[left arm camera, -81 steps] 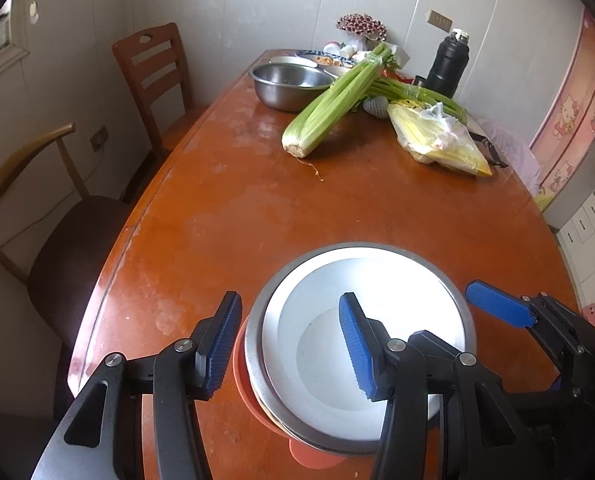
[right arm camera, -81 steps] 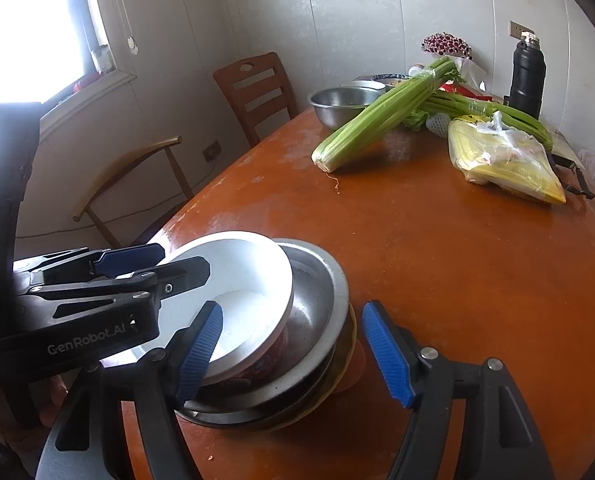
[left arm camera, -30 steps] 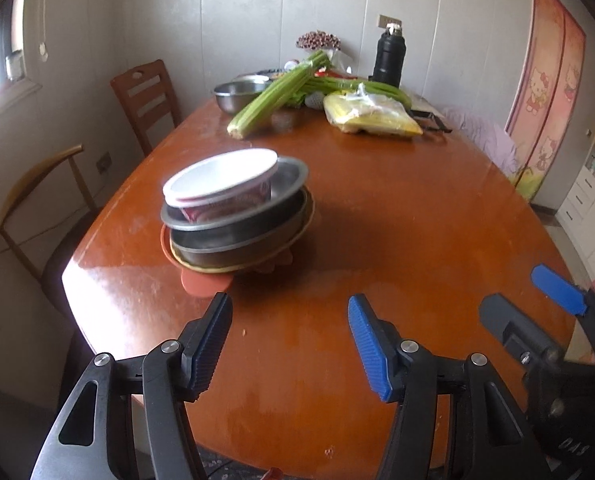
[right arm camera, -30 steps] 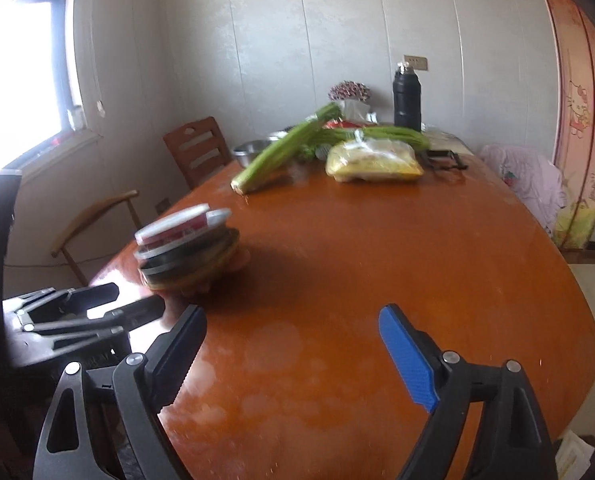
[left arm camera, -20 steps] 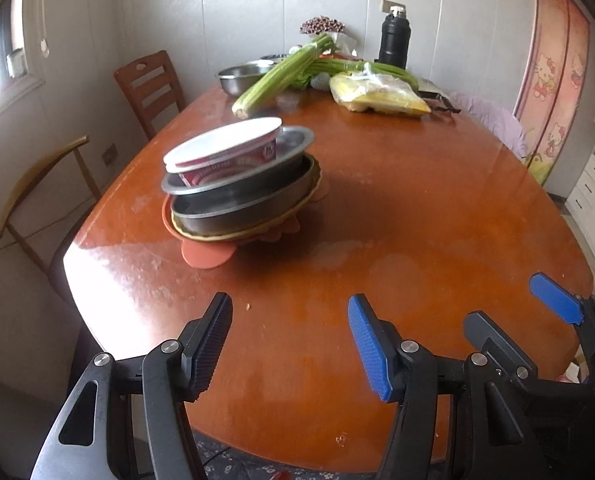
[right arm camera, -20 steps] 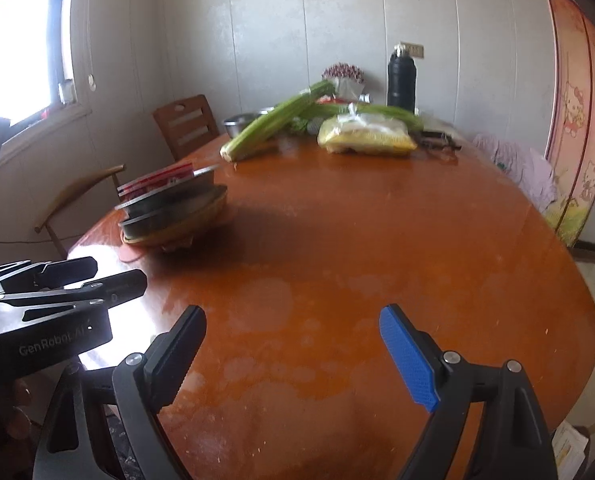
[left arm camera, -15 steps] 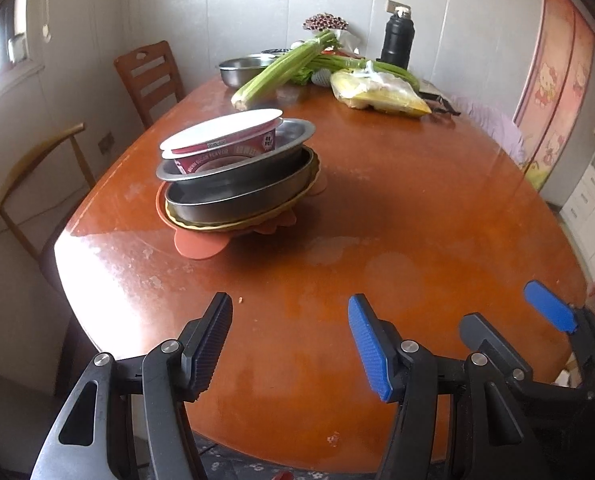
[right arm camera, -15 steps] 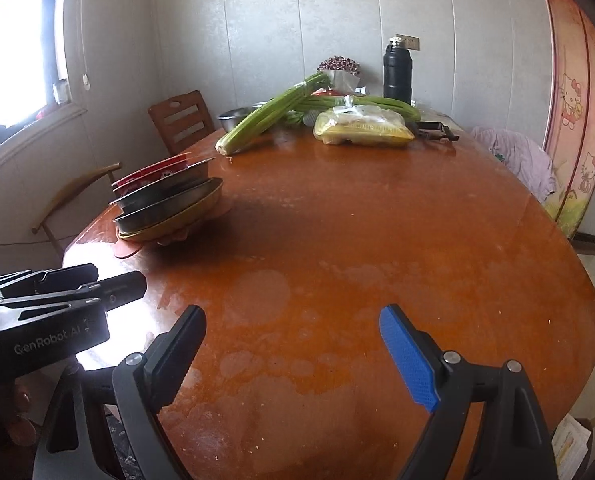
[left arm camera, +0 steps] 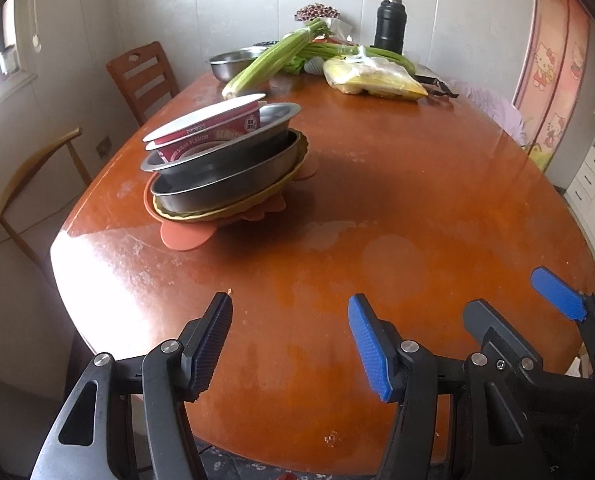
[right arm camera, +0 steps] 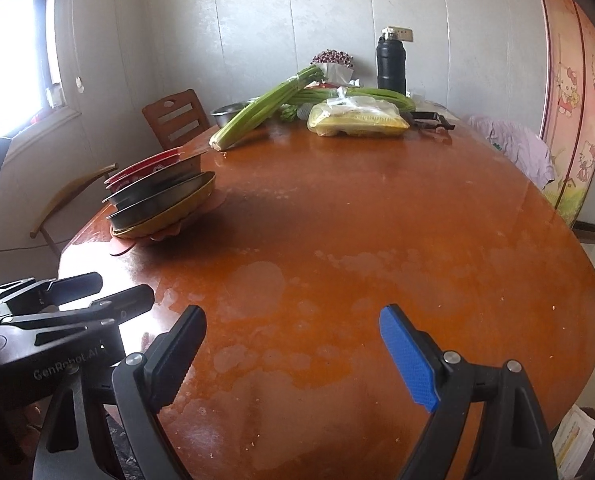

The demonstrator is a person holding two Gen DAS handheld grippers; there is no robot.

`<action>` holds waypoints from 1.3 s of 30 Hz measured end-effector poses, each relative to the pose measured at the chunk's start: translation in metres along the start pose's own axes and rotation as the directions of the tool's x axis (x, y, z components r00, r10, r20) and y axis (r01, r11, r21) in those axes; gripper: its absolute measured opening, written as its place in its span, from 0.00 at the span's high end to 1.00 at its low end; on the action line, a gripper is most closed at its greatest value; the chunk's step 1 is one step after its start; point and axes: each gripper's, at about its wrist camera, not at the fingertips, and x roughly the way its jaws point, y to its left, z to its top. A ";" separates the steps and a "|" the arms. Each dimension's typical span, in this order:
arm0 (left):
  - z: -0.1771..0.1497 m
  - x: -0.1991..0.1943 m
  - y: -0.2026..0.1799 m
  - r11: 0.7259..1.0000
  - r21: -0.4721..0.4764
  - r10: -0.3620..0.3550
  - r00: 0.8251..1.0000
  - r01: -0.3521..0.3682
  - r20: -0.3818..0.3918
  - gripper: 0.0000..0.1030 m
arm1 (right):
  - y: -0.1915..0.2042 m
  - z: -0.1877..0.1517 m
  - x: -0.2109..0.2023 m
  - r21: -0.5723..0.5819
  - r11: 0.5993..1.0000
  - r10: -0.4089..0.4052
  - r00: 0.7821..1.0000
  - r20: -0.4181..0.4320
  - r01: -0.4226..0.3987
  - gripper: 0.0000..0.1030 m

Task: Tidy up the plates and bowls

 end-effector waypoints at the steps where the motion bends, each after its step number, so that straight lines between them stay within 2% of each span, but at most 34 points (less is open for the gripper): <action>1: 0.000 0.000 0.000 1.000 0.002 0.003 1.000 -0.003 0.002 0.40 | 0.000 0.000 0.000 0.000 1.000 0.000 1.000 0.003 0.000 0.15; 14: -0.002 0.008 0.004 1.000 -0.011 0.011 1.000 -0.011 -0.019 0.40 | 0.000 -0.004 0.007 0.001 1.000 -0.002 1.000 -0.027 0.002 0.15; 39: -0.003 0.012 0.003 0.999 -0.021 0.024 0.999 -0.024 -0.029 0.40 | 0.002 -0.006 0.011 -0.006 1.000 0.000 0.999 -0.033 0.000 0.15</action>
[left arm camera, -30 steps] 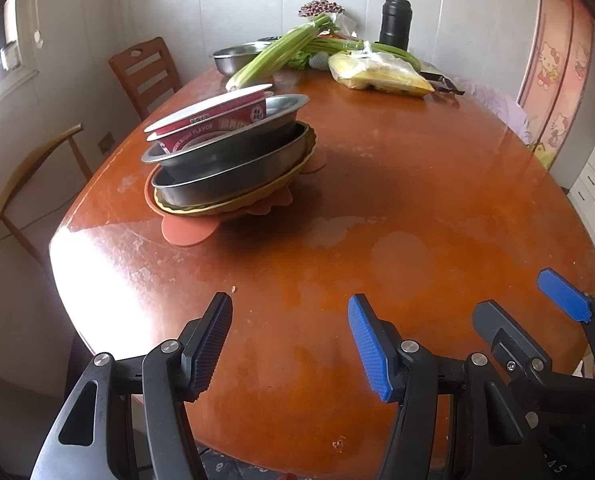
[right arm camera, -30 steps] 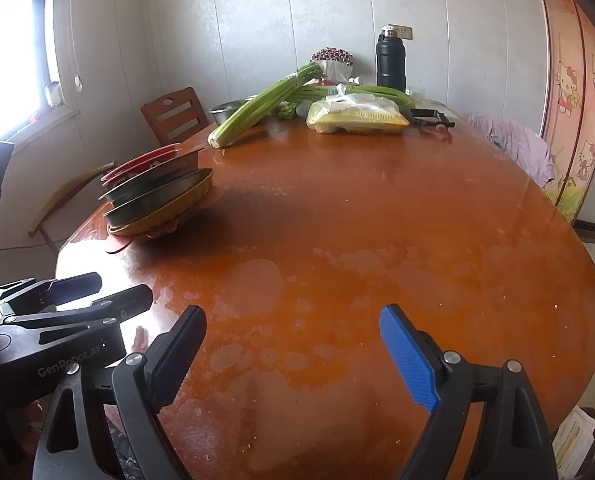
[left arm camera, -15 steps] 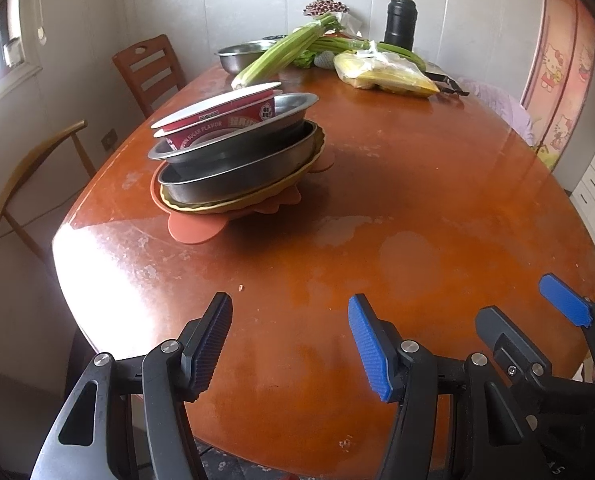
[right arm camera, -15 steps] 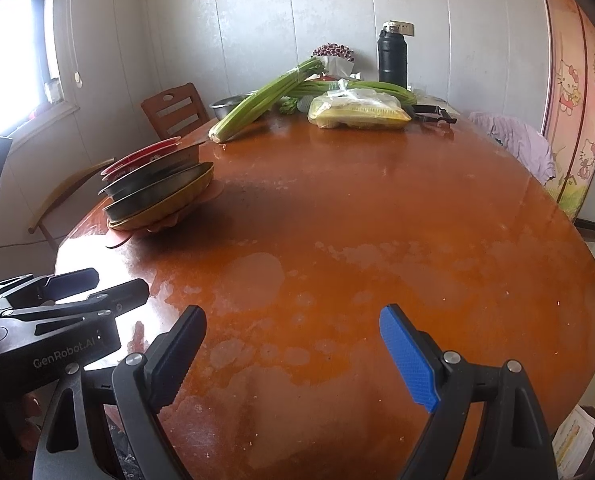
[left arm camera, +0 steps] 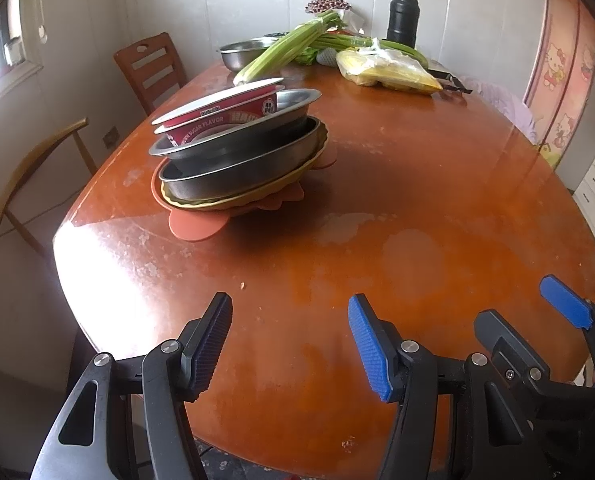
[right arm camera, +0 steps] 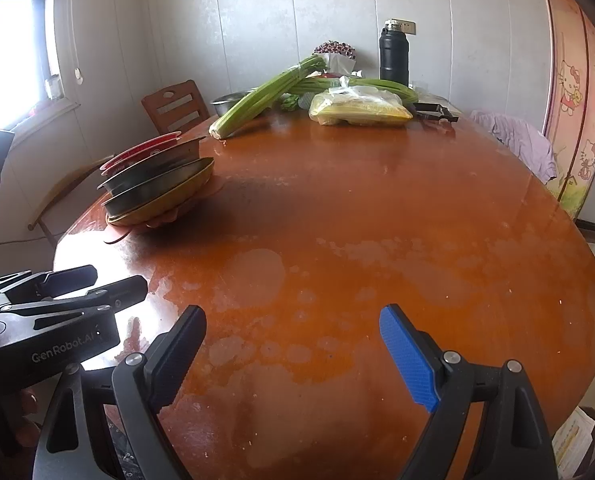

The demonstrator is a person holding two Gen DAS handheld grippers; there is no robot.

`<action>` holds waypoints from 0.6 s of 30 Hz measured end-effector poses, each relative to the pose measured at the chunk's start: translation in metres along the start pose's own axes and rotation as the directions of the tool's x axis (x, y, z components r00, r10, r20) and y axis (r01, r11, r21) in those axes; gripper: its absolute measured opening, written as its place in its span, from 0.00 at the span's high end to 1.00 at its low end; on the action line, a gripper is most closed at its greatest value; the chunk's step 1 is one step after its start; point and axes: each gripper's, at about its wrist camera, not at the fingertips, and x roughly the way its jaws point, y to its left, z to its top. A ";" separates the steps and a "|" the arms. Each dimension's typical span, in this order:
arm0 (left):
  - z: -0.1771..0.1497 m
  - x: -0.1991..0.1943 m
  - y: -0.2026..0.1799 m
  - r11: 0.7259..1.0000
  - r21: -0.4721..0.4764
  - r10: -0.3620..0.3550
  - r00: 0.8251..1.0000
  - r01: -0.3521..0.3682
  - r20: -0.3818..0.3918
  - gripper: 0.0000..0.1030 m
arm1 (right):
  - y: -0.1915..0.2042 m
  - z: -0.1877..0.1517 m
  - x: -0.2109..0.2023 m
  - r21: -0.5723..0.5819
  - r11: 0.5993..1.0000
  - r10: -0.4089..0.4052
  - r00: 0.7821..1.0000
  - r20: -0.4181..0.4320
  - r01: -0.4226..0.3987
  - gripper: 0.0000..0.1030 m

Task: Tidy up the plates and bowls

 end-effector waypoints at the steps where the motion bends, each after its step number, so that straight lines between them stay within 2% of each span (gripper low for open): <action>1: 0.001 0.000 0.000 1.000 0.000 -0.002 1.000 0.002 -0.001 0.40 | 0.000 0.000 0.000 -0.002 1.000 0.000 1.000 -0.001 0.000 0.15; 18: 0.001 -0.006 0.000 1.000 0.006 -0.001 1.000 0.001 0.010 0.40 | 0.002 -0.001 -0.001 -0.009 1.000 -0.014 1.000 -0.001 0.014 0.15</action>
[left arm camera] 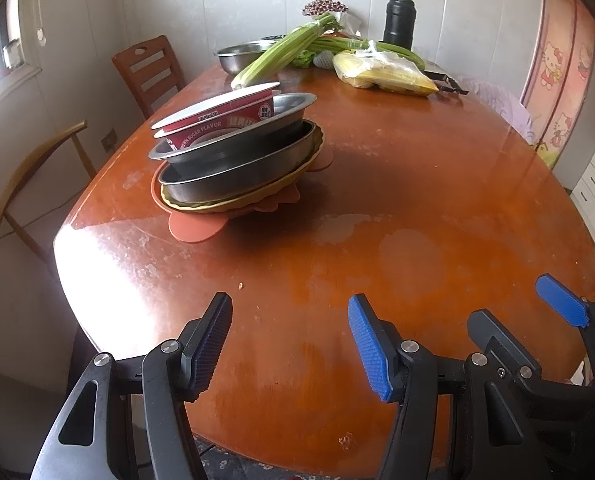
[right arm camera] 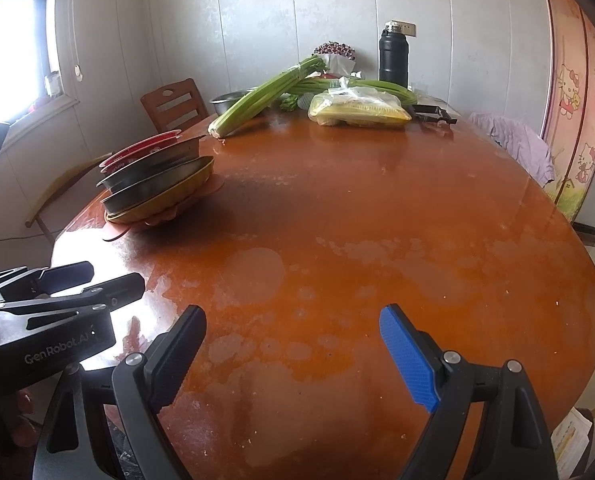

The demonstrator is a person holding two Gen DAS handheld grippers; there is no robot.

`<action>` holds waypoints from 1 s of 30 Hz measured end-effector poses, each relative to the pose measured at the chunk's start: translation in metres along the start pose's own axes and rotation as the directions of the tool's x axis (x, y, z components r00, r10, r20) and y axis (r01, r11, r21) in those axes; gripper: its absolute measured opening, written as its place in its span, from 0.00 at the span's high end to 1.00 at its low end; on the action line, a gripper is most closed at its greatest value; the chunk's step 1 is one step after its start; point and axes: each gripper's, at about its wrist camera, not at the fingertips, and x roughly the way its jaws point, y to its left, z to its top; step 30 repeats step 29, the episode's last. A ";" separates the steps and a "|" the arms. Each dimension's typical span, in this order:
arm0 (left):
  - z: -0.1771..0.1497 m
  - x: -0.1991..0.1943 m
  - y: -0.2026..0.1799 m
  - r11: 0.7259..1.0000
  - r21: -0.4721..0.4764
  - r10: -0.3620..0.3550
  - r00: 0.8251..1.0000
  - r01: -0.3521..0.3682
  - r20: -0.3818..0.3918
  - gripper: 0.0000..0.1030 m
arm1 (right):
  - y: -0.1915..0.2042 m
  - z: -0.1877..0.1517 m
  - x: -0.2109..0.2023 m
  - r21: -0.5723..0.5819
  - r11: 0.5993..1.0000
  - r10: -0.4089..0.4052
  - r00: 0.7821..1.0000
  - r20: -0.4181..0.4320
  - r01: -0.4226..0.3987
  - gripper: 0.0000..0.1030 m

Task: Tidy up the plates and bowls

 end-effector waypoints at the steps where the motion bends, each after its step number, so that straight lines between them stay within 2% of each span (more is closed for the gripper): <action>1: 0.000 0.000 0.000 1.000 0.000 0.000 1.000 0.000 0.000 0.40 | 0.000 0.000 0.000 0.000 1.000 0.000 1.000 0.000 0.000 0.15; 22: 0.003 -0.004 0.003 1.000 -0.001 0.007 1.000 -0.007 0.017 0.40 | 0.000 0.002 0.000 0.000 1.000 -0.010 1.000 -0.002 0.010 0.15; 26: 0.017 -0.012 0.023 1.000 -0.017 -0.001 0.999 0.002 0.047 0.39 | -0.001 0.003 0.001 -0.002 1.000 -0.012 1.000 0.000 0.012 0.15; 28: 0.034 -0.023 0.047 0.999 -0.046 0.022 0.995 -0.018 0.097 0.39 | -0.007 0.006 0.001 0.007 1.000 -0.012 1.000 0.007 0.012 0.14; 29: 0.047 -0.028 0.064 0.997 -0.061 0.044 0.991 -0.036 0.130 0.35 | -0.011 0.009 0.000 0.014 1.000 -0.012 1.000 0.009 0.012 0.14; 30: 0.047 -0.028 0.064 0.997 -0.061 0.044 0.991 -0.036 0.130 0.35 | -0.011 0.009 0.000 0.014 1.000 -0.012 1.000 0.009 0.012 0.14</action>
